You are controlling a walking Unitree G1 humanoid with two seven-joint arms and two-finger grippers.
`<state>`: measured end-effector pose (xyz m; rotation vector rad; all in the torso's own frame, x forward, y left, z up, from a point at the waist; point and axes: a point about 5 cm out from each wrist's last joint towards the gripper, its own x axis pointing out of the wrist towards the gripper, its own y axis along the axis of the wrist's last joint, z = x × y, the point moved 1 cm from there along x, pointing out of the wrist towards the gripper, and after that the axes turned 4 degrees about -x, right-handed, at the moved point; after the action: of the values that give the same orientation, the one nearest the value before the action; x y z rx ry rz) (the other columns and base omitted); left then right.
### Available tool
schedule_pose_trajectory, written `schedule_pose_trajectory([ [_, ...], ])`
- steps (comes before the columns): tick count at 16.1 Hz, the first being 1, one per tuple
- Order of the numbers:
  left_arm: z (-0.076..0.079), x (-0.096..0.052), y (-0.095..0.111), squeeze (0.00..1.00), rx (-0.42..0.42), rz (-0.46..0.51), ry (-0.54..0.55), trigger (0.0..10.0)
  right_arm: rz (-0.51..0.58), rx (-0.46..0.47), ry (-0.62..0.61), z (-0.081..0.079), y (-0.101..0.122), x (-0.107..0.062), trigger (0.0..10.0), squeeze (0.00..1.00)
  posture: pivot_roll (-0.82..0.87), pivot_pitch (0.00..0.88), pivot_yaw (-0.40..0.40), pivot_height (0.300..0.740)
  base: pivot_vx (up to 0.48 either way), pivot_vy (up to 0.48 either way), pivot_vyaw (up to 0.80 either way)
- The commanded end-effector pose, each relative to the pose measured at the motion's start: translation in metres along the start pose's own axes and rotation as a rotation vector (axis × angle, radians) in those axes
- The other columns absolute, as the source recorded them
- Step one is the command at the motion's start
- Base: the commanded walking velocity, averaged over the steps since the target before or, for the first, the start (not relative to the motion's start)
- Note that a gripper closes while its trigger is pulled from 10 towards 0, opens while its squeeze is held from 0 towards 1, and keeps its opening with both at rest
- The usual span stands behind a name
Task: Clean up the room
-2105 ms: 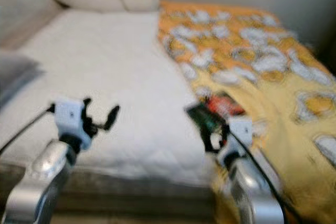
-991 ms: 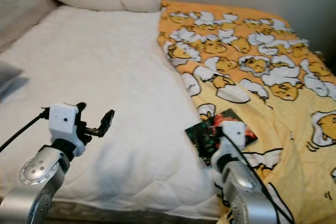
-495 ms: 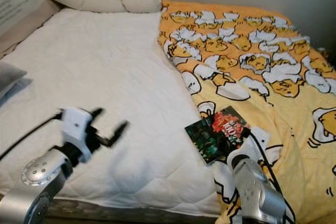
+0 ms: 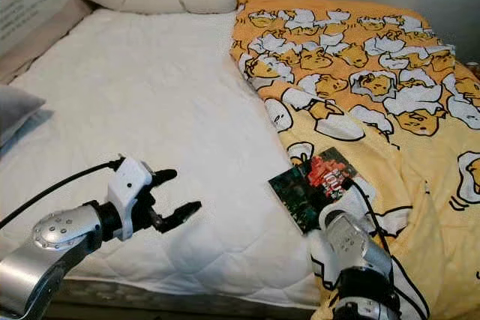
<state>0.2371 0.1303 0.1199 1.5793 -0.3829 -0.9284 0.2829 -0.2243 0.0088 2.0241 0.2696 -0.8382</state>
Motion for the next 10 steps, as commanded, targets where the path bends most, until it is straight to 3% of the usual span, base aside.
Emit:
schedule_pose_trajectory([
  [1, -0.003, -0.001, 0.000, 0.00, 0.006, -0.020, -0.007, 10.0, -0.003, 0.027, -0.019, 0.002, 0.001, 0.002, 10.0, 1.00, 0.07, 0.000, 0.011, 0.740, 0.000, 0.000, 0.00],
  [10, 0.002, -0.001, 0.000, 0.00, 0.011, -0.025, -0.038, 10.0, 0.018, 0.104, -0.015, 0.013, -0.006, -0.005, 10.0, 1.00, 0.07, 0.000, 0.018, 0.740, 0.000, 0.000, 0.00],
])
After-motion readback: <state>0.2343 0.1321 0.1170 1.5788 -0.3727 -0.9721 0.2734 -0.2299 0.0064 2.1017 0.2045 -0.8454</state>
